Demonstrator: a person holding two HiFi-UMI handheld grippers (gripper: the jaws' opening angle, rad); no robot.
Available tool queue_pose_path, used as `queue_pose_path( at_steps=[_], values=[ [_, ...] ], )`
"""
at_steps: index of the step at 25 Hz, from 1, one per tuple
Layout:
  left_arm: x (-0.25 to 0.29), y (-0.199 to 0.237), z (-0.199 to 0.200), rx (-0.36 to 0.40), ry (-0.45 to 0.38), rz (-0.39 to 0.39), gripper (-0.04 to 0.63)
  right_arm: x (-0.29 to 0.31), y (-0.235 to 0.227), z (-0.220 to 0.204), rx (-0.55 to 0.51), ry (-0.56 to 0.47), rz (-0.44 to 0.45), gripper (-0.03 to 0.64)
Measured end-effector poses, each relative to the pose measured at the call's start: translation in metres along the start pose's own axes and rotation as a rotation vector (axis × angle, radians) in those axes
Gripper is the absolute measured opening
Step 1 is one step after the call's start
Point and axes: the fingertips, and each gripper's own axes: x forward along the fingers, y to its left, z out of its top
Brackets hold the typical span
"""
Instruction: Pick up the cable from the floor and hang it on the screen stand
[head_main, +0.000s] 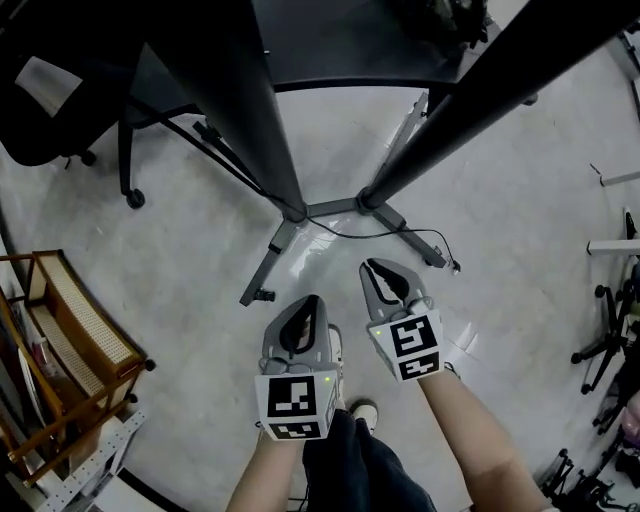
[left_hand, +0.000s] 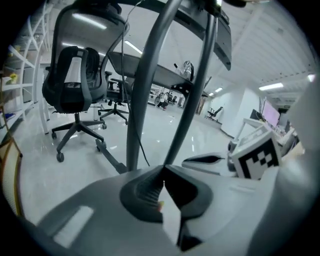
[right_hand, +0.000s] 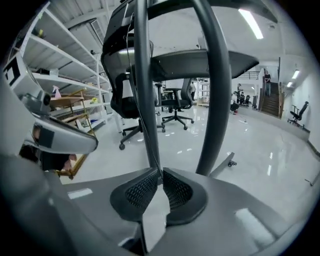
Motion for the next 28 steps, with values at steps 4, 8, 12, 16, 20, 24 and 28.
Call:
queue_pose_path(
  at_steps=[4, 8, 12, 16, 20, 24, 28],
  values=[
    [0.038, 0.014, -0.024, -0.004, -0.006, -0.011, 0.008, 0.058, -0.011, -0.045, -0.077, 0.049, -0.007, 0.061],
    [0.069, 0.030, -0.042, 0.010, -0.013, -0.009, 0.008, 0.110, -0.017, -0.074, -0.179, 0.069, 0.006, 0.097],
    [0.092, 0.041, -0.053, 0.022, -0.023, -0.004, 0.008, 0.145, -0.023, -0.098, -0.286, 0.104, 0.011, 0.108],
    [0.105, 0.044, -0.060, 0.014, -0.035, -0.006, 0.008, 0.165, -0.028, -0.114, -0.363, 0.126, -0.007, 0.069],
    [0.110, 0.044, -0.063, 0.006, -0.042, -0.008, 0.008, 0.169, -0.027, -0.117, -0.396, 0.120, -0.022, 0.018],
    [0.098, 0.037, -0.055, -0.002, -0.034, -0.012, 0.008, 0.146, -0.026, -0.103, -0.345, 0.091, -0.026, 0.014],
    [0.065, 0.020, -0.035, -0.015, -0.017, -0.018, 0.008, 0.097, -0.025, -0.065, -0.281, 0.039, -0.031, 0.011]
  ],
)
